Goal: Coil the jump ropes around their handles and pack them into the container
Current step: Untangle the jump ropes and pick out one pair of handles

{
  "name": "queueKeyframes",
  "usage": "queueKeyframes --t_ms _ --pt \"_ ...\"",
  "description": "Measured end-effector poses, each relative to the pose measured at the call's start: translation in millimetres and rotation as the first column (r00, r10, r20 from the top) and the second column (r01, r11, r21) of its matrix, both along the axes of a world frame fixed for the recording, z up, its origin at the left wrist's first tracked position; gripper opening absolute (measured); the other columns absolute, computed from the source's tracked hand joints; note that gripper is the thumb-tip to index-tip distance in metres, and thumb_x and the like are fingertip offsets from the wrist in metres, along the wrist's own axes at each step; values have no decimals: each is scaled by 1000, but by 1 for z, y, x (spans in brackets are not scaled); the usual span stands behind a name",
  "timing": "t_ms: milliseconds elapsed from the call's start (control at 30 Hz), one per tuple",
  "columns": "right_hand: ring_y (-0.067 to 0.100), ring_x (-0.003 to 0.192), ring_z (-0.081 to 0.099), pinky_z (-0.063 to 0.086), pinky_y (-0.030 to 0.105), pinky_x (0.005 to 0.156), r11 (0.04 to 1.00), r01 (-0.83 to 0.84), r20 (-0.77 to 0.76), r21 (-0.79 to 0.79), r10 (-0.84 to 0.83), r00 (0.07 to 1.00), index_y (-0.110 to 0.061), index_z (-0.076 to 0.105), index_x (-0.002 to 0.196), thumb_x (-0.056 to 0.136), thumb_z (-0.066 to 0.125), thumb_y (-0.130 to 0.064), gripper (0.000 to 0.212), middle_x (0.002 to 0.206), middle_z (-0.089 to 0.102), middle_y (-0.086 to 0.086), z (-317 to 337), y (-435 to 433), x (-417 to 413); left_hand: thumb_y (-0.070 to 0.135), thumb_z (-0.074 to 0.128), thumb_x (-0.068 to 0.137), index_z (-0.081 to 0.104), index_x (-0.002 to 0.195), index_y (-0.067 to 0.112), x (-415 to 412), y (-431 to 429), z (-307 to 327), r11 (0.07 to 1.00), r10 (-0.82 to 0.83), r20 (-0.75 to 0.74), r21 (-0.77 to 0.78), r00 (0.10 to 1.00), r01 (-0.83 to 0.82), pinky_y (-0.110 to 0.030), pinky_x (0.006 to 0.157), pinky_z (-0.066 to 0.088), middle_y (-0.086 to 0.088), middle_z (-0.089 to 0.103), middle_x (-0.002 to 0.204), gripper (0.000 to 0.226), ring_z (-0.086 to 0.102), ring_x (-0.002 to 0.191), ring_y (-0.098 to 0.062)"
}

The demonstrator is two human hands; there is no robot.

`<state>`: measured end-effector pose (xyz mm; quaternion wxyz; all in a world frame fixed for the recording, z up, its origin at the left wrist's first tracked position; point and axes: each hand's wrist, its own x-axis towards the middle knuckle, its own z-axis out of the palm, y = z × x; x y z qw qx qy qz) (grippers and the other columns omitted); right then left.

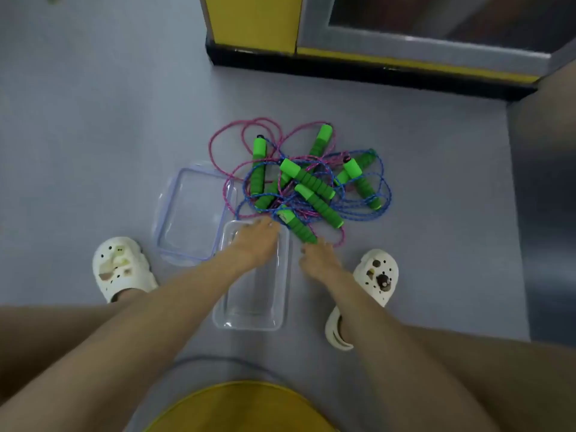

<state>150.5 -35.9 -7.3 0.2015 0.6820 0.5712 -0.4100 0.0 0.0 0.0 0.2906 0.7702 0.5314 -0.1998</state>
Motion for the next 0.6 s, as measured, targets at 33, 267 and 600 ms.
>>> queueKeyframes --t_ms 33,267,600 --pt "37 130 32 32 43 108 1000 6 -3 -5 -6 1000 -10 45 138 95 43 -19 43 142 28 19 -5 2 1 12 47 92 41 133 8 2 2 -4 1000 -6 -16 -5 1000 6 -46 97 40 -13 41 136 42 41 128 -31" --pt "37 141 12 20 47 115 995 71 -67 -68 -75 995 -22 30 147 94 48 -27 57 156 6 13 -47 15 6 5 48 88 33 140 10 13 3 -33 998 -23 -16 54 1000 24 -43 105 30 -12 40 139 55 37 129 -31" --pt "35 124 39 37 44 102 994 52 39 97 -56 998 -7 55 125 93 50 -24 36 136 33 15 -61 12 -3 5 49 87 32 141 11 11 -8 -46 993 -2 -61 115 998 9 -42 112 22 -11 39 141 58 34 132 -29"
